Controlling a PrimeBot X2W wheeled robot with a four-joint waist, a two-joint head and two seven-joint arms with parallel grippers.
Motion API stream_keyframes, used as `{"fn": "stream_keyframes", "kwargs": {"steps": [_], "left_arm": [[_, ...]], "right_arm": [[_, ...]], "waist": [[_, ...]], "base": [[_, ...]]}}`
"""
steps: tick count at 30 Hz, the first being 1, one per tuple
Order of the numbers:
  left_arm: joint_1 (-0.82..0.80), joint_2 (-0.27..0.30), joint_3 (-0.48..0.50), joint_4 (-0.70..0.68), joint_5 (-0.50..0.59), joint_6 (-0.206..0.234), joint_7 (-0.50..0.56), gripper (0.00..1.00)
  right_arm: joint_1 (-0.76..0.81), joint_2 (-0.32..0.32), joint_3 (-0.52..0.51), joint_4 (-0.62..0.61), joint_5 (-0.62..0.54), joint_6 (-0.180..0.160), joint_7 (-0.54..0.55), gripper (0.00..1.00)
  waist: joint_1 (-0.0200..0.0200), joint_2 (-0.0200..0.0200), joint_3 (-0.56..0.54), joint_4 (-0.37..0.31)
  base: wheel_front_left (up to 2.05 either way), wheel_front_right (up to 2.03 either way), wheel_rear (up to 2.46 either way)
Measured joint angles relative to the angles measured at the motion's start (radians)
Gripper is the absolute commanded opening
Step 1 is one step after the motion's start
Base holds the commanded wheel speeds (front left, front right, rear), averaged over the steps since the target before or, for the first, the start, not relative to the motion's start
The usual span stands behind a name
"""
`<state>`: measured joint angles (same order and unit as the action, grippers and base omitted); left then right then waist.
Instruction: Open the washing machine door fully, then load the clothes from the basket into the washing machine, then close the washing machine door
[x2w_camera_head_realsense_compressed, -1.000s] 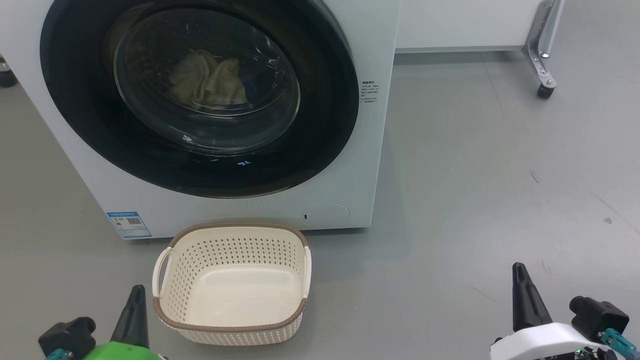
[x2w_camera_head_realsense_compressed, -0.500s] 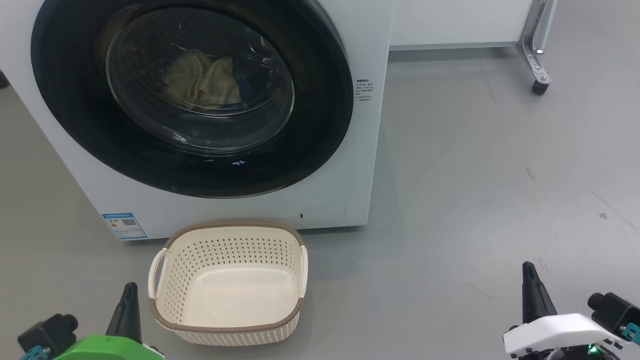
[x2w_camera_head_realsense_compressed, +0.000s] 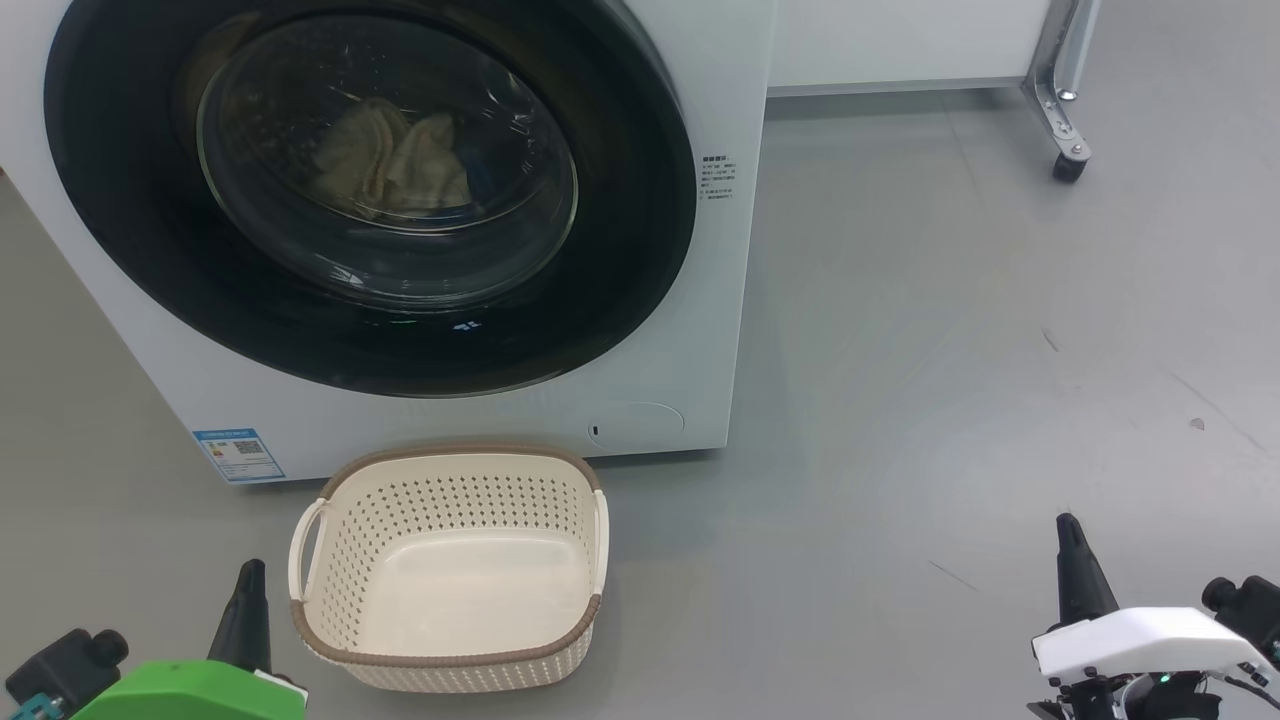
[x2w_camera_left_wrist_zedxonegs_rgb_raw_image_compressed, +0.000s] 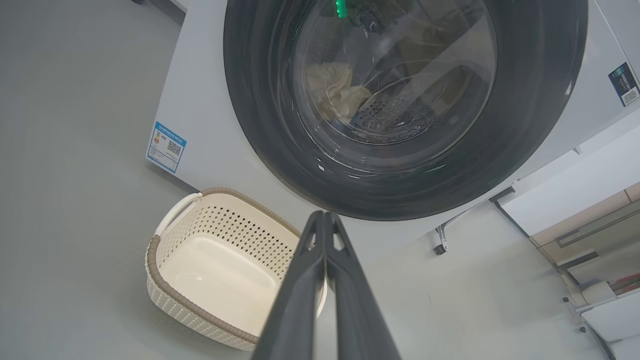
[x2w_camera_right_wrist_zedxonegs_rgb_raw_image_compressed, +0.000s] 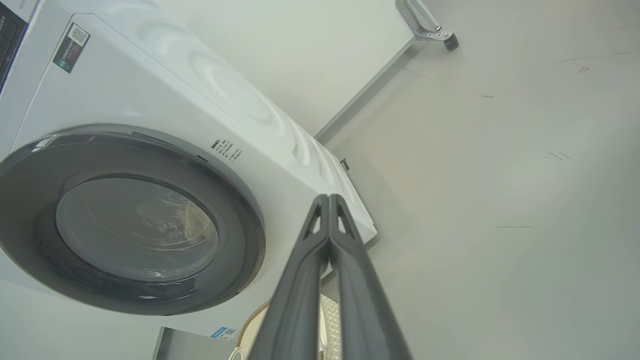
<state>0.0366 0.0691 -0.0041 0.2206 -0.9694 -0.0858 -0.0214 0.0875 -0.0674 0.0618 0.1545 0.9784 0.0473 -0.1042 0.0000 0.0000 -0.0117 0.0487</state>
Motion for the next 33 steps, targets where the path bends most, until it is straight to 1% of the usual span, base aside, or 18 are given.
{"fn": "stream_keyframes", "kwargs": {"steps": [6, 8, 14, 17, 21, 23, 30, 33], "left_arm": [[-0.016, -0.006, 0.008, 0.004, -0.073, -0.008, 0.016, 0.00], [-0.019, -0.010, 0.011, 0.006, -0.095, -0.008, 0.021, 0.00], [-0.026, -0.015, 0.026, 0.018, -0.176, -0.009, 0.039, 0.00], [-0.035, -0.015, 0.032, 0.022, -0.210, -0.012, 0.048, 0.00], [-0.042, -0.017, 0.037, 0.025, -0.263, -0.017, 0.060, 0.00], [-0.043, -0.018, 0.040, 0.026, -0.284, -0.018, 0.065, 0.00], [-0.058, -0.020, 0.053, 0.030, -0.368, -0.021, 0.082, 0.00], [-0.063, -0.021, 0.061, 0.032, -0.399, -0.026, 0.091, 0.00]], "right_arm": [[-0.018, -0.003, -0.016, 0.015, 0.084, 0.005, 0.017, 0.00], [-0.024, -0.004, -0.020, 0.016, 0.113, 0.013, 0.025, 0.00], [-0.039, -0.005, -0.032, 0.031, 0.197, 0.013, 0.043, 0.00], [-0.045, -0.006, -0.038, 0.036, 0.239, 0.023, 0.049, 0.00], [-0.058, -0.009, -0.049, 0.047, 0.295, 0.024, 0.063, 0.00], [-0.062, -0.011, -0.053, 0.048, 0.323, 0.031, 0.067, 0.00], [-0.078, -0.013, -0.064, 0.063, 0.406, 0.035, 0.086, 0.00], [-0.084, -0.015, -0.072, 0.068, 0.449, 0.044, 0.096, 0.00]], "waist": [[0.0000, 0.0000, 0.002, -0.006], [0.0000, 0.0000, 0.002, -0.008], [0.0000, 0.0000, 0.004, -0.014], [0.0000, 0.0000, 0.005, -0.017], [0.0000, 0.0000, 0.006, -0.021], [0.0000, 0.0000, 0.007, -0.023], [0.0000, 0.0000, 0.009, -0.029], [0.0000, 0.0000, 0.010, -0.032]], "base": [[0.00, 0.00, 0.00], [0.00, 0.00, 0.00], [0.00, 0.00, 0.00], [0.00, 0.00, 0.00], [0.00, 0.00, 0.00], [0.00, 0.00, 0.00], [0.00, 0.00, 0.00], [0.00, 0.00, 0.00]]}}
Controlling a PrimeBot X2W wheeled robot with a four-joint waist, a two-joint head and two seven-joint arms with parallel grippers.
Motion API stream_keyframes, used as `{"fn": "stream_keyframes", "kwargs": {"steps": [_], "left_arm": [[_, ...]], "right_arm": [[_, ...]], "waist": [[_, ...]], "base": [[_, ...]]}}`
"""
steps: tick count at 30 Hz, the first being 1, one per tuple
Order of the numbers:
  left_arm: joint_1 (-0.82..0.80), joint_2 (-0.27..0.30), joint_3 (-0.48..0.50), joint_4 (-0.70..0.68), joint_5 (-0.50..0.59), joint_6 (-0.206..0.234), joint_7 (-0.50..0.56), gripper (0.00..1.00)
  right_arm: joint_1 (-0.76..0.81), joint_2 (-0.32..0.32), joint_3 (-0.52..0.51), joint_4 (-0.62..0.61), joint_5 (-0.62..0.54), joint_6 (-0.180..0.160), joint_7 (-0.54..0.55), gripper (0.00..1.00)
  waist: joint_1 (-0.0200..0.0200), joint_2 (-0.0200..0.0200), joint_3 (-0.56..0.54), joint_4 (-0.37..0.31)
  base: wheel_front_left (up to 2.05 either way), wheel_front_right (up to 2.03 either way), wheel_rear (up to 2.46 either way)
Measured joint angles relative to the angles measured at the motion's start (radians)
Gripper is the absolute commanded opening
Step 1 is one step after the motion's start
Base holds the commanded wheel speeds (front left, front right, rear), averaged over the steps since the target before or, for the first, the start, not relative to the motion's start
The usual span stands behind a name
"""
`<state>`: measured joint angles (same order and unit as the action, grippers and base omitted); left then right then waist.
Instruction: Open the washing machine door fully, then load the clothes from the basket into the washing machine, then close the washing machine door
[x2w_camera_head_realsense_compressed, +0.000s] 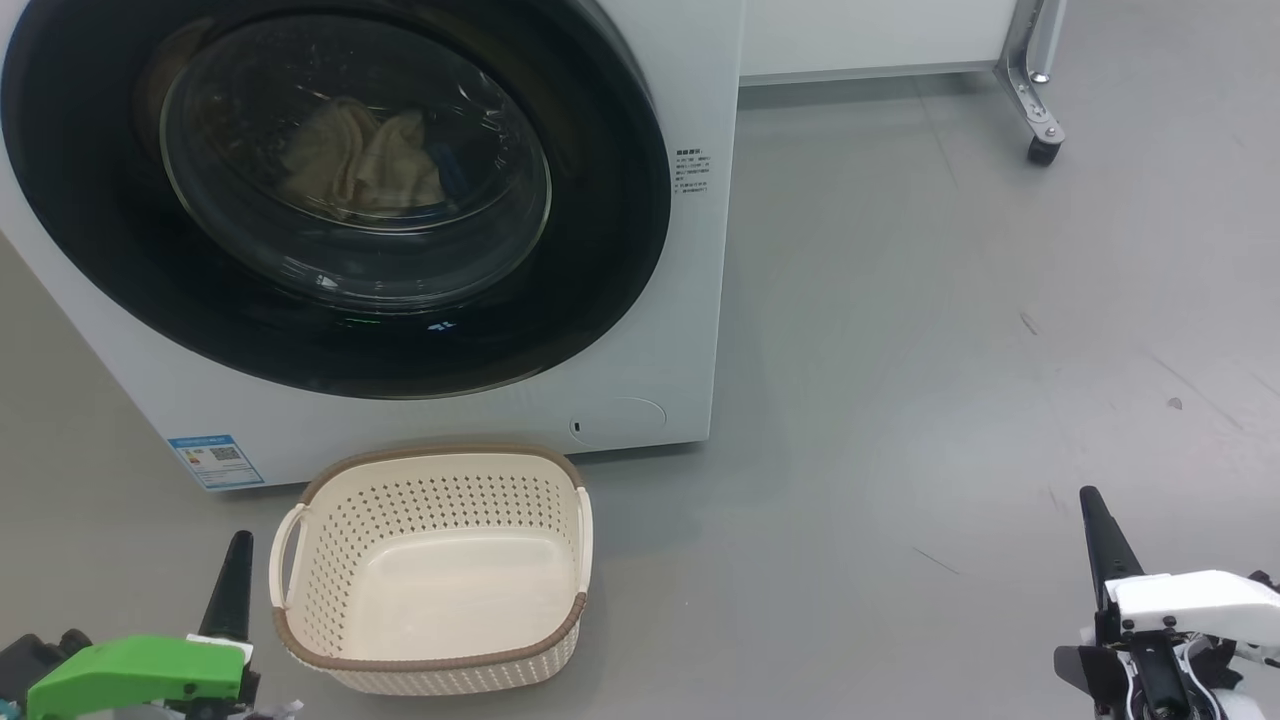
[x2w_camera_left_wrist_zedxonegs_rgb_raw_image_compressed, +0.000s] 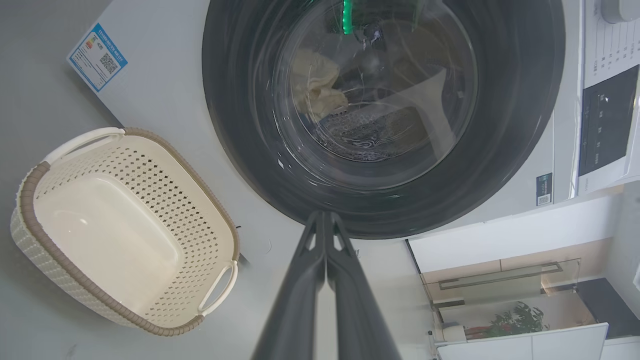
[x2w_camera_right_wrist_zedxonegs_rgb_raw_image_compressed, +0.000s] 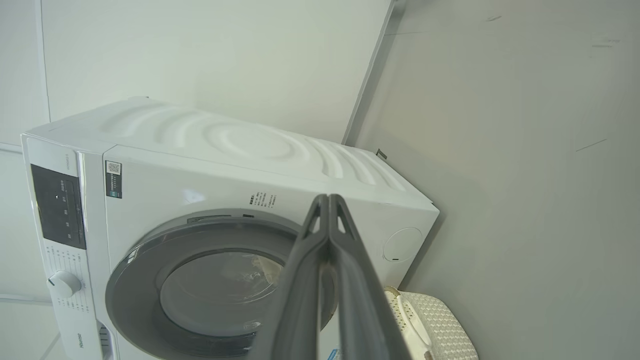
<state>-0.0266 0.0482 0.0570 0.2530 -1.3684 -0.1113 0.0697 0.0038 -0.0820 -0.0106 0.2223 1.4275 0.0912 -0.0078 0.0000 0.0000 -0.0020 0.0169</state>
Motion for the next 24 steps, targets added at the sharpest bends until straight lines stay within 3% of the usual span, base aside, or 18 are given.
{"fn": "stream_keyframes", "kwargs": {"steps": [17, 24], "left_arm": [[-0.034, -0.007, 0.032, 0.024, -0.222, -0.009, 0.045, 0.00], [-0.037, -0.009, 0.033, 0.024, -0.226, -0.009, 0.045, 0.00]], "right_arm": [[-0.042, -0.009, -0.038, 0.035, 0.236, 0.022, 0.047, 0.00], [-0.057, -0.010, -0.040, 0.041, 0.243, 0.022, 0.048, 0.00]], "waist": [[0.0000, 0.0000, 0.005, -0.017], [0.0000, 0.0000, 0.005, -0.017]], "base": [[0.00, 0.00, 0.00], [0.00, 0.00, 0.00]]}}
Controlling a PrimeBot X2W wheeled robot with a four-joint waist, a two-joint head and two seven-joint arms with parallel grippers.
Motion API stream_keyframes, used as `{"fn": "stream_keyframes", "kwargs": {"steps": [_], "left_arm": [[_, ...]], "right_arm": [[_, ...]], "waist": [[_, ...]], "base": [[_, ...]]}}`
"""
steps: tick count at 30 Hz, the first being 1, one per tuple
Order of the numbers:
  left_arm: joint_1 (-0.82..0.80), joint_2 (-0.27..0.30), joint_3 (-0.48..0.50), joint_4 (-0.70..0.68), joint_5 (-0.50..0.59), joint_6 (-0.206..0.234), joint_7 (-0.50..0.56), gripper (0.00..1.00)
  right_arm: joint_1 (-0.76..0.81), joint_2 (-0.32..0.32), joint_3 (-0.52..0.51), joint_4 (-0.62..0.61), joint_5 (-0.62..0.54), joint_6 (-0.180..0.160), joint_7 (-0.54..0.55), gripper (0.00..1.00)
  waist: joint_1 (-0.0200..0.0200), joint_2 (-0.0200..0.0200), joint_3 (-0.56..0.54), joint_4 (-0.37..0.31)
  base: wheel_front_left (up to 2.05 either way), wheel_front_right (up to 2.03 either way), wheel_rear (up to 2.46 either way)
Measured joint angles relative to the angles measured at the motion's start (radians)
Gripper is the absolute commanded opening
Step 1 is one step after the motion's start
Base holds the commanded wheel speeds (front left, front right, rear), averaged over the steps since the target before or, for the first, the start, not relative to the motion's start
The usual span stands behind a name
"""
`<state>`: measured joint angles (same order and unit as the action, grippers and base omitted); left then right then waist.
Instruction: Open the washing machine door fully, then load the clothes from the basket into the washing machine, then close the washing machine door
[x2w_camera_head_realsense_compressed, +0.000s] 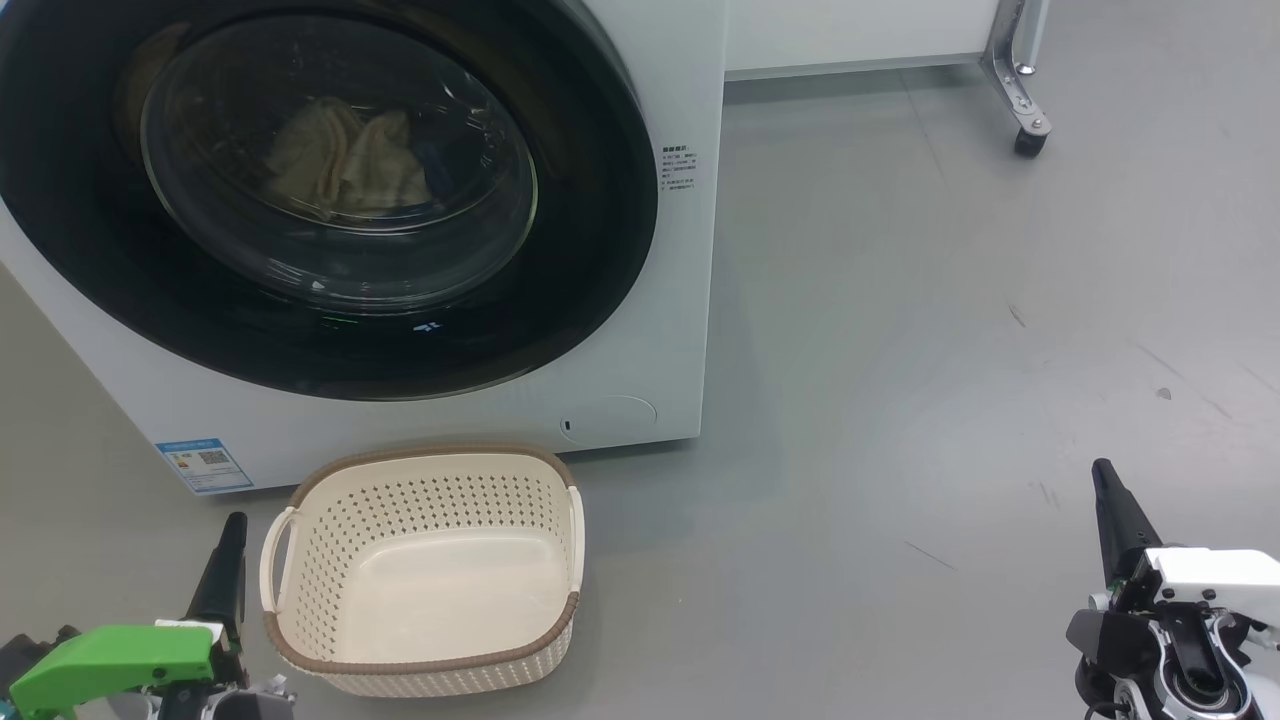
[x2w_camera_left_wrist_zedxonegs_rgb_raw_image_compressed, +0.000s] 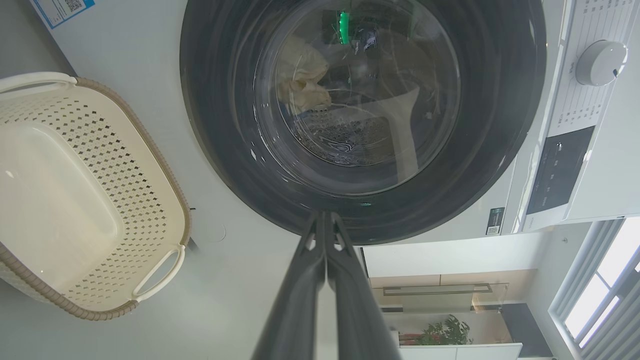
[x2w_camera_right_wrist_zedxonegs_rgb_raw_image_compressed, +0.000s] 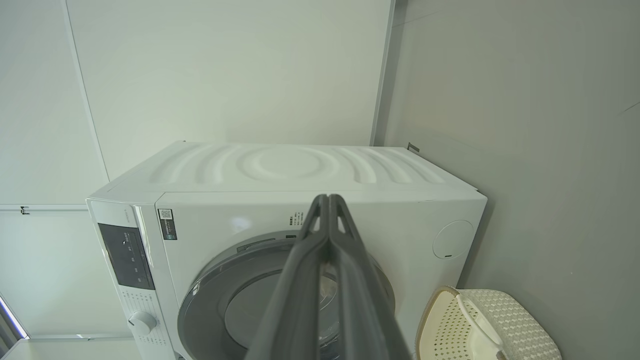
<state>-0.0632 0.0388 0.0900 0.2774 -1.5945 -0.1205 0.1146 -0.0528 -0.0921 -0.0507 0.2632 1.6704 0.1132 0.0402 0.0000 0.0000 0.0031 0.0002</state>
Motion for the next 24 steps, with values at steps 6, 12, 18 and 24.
{"fn": "stream_keyframes", "kwargs": {"steps": [6, 12, 18, 24], "left_arm": [[0.000, -0.001, 0.000, 0.000, 0.000, 0.000, 0.000, 0.00], [0.000, -0.001, 0.000, 0.000, 0.000, 0.000, 0.000, 0.00], [0.000, -0.001, 0.000, 0.000, 0.000, 0.000, 0.000, 0.00], [0.000, -0.001, 0.000, 0.000, 0.000, 0.000, 0.000, 0.00]], "right_arm": [[0.000, 0.000, 0.000, 0.002, 0.000, 0.000, 0.000, 0.00], [0.000, 0.000, -0.001, 0.003, 0.000, 0.000, 0.000, 0.00], [0.000, 0.000, -0.002, 0.005, 0.000, 0.000, 0.000, 0.00], [0.000, 0.000, -0.002, 0.007, 0.000, 0.000, 0.005, 0.00]], "waist": [[0.0000, 0.0000, 0.000, 0.000], [0.0000, 0.0000, 0.000, 0.000], [0.0000, 0.0000, 0.000, 0.000], [0.0000, 0.0000, 0.000, 0.000]], "base": [[0.00, 0.00, 0.00], [0.00, 0.00, 0.00], [0.00, 0.00, 0.00], [0.00, 0.00, 0.00]]}}
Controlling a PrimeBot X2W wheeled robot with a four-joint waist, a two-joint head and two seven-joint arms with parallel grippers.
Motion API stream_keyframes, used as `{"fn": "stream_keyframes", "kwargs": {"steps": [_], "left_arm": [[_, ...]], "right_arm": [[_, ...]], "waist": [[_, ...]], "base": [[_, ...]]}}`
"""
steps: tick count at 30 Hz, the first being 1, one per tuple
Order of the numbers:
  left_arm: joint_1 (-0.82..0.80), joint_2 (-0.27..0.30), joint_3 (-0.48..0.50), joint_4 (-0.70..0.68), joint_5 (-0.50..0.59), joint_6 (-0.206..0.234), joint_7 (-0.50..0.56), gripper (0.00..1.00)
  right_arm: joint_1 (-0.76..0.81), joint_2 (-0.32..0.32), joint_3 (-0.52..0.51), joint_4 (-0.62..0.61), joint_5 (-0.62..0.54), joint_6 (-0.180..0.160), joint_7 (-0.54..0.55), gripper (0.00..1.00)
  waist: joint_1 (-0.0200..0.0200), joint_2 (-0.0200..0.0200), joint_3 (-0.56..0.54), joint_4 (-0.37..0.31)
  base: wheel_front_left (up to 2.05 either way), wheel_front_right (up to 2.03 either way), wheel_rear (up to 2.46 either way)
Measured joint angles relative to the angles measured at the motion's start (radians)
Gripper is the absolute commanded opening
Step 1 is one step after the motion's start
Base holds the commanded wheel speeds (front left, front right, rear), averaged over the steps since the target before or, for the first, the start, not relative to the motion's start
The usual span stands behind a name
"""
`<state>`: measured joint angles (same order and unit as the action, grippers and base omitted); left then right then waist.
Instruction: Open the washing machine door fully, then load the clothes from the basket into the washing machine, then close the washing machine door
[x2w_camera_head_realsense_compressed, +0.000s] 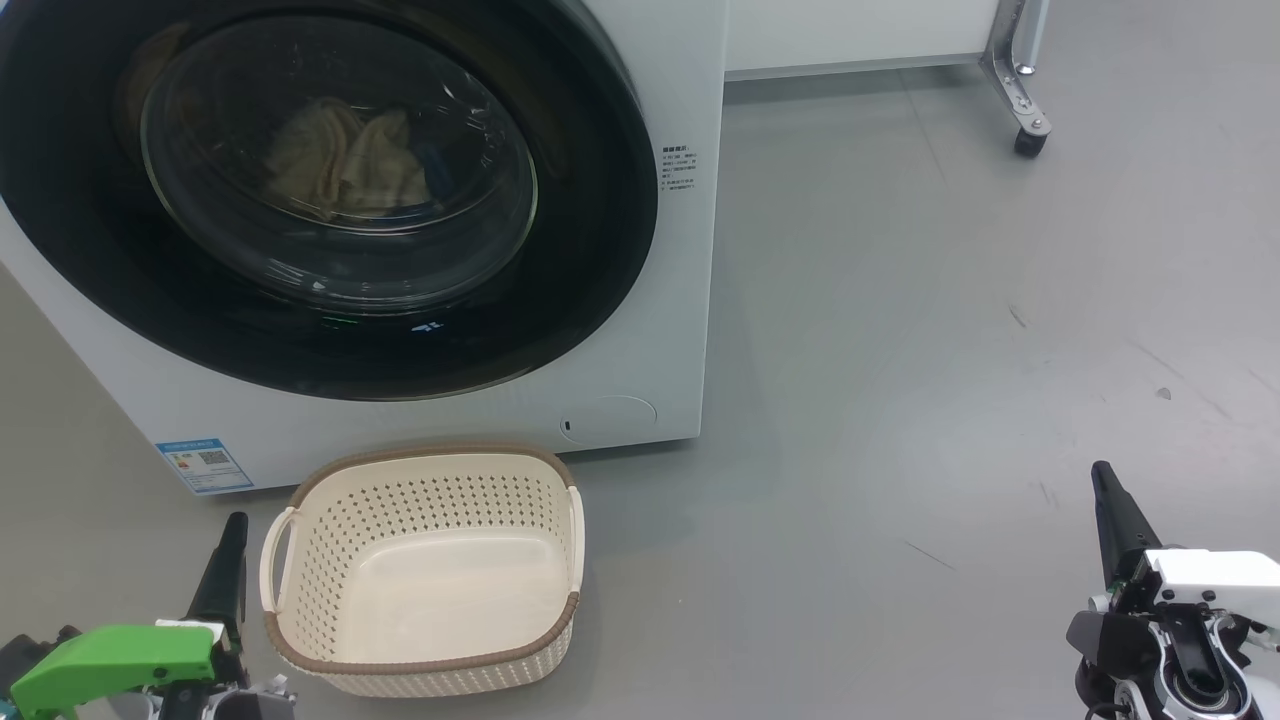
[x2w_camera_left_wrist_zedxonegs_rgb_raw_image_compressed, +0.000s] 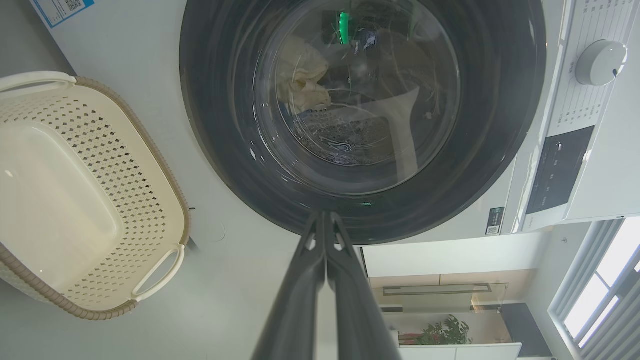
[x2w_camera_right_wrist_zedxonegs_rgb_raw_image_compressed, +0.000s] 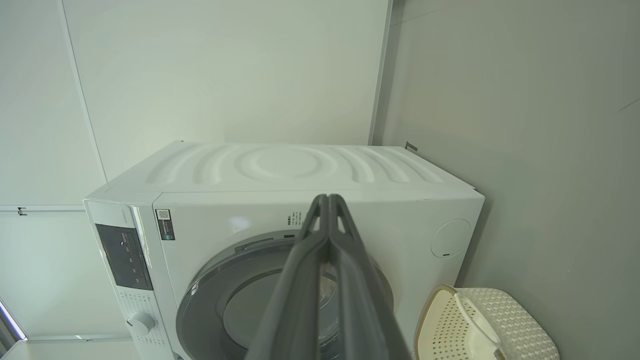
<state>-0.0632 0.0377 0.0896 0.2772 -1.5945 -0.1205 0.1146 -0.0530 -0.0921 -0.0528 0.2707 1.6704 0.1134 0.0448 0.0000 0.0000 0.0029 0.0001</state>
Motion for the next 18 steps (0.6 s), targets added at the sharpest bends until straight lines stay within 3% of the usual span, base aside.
{"fn": "stream_keyframes", "kwargs": {"steps": [18], "left_arm": [[0.000, 0.000, 0.000, 0.000, 0.000, 0.000, 0.000, 0.00]], "right_arm": [[0.000, 0.000, -0.001, 0.003, 0.000, 0.002, 0.003, 0.00]], "waist": [[0.0000, 0.0000, 0.000, 0.000]], "base": [[0.00, 0.00, 0.00]]}}
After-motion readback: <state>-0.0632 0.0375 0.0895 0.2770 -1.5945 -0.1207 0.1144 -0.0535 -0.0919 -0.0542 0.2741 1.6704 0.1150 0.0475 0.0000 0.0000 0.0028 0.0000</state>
